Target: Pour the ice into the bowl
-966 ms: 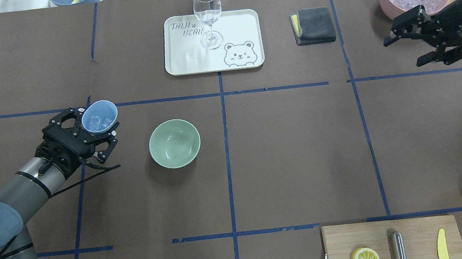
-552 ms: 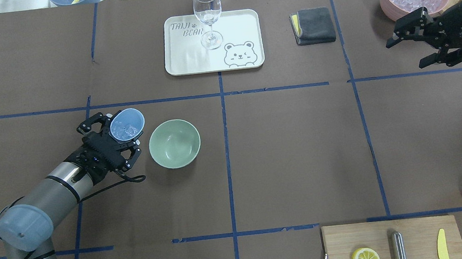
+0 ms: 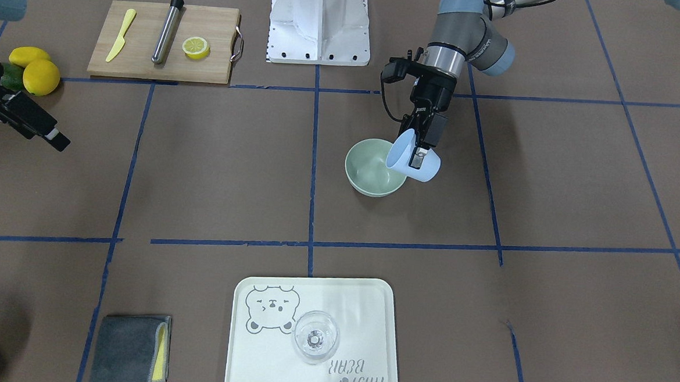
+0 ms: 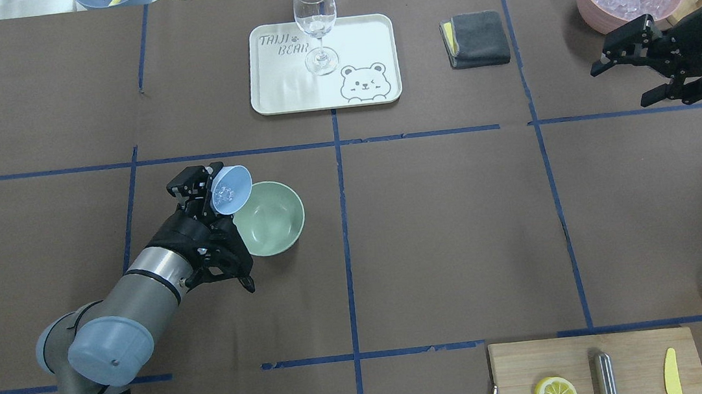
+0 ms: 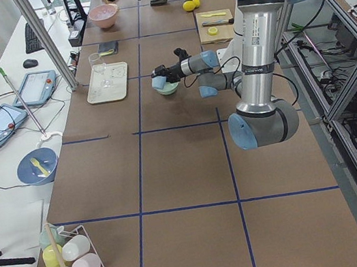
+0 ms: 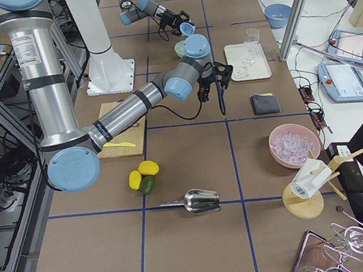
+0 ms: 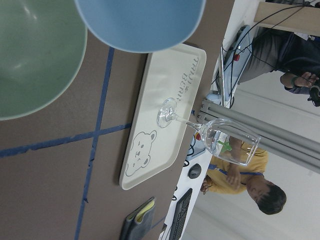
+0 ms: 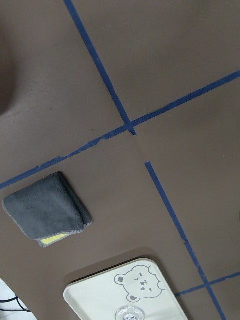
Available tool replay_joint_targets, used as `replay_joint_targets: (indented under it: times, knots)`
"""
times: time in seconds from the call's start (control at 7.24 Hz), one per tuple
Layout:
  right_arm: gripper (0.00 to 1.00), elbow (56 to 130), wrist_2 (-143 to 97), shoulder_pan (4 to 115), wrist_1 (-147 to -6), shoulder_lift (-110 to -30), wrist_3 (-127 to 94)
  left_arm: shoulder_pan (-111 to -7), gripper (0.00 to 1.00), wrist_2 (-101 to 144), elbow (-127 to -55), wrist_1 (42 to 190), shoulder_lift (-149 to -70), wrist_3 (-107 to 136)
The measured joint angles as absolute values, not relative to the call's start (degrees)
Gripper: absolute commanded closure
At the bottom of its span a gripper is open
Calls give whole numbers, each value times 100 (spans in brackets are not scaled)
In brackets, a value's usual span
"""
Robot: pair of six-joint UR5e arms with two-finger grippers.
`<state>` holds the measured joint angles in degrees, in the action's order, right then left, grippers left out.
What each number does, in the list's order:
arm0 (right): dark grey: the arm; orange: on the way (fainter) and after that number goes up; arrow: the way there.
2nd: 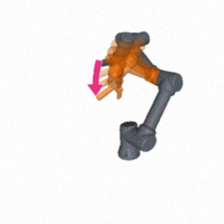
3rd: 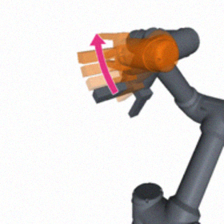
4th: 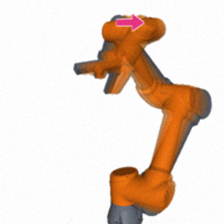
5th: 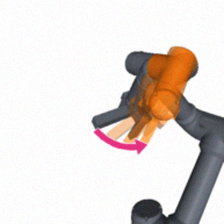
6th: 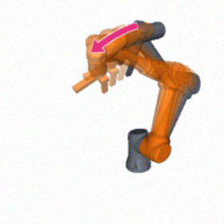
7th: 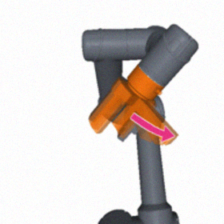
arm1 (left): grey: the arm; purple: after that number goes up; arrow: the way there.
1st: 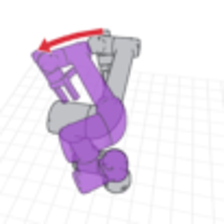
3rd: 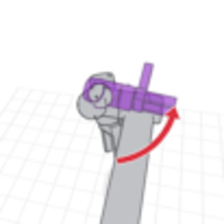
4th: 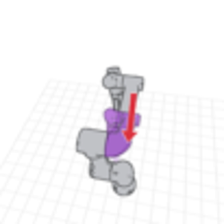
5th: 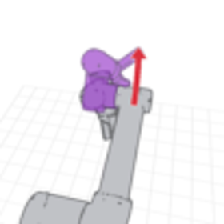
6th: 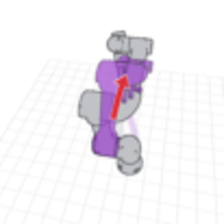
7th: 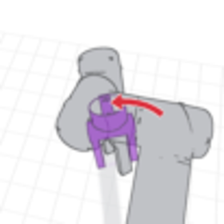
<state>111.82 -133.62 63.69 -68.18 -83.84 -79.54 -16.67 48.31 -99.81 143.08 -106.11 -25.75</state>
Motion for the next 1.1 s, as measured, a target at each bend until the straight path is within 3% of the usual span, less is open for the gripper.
replay_joint_targets:
  times: [1.1]
  knots:
    - [0,11167,-13077,6353,-6812,-8492,-7968,-1581,100,4068,-9965,13975,-10584,-6465]
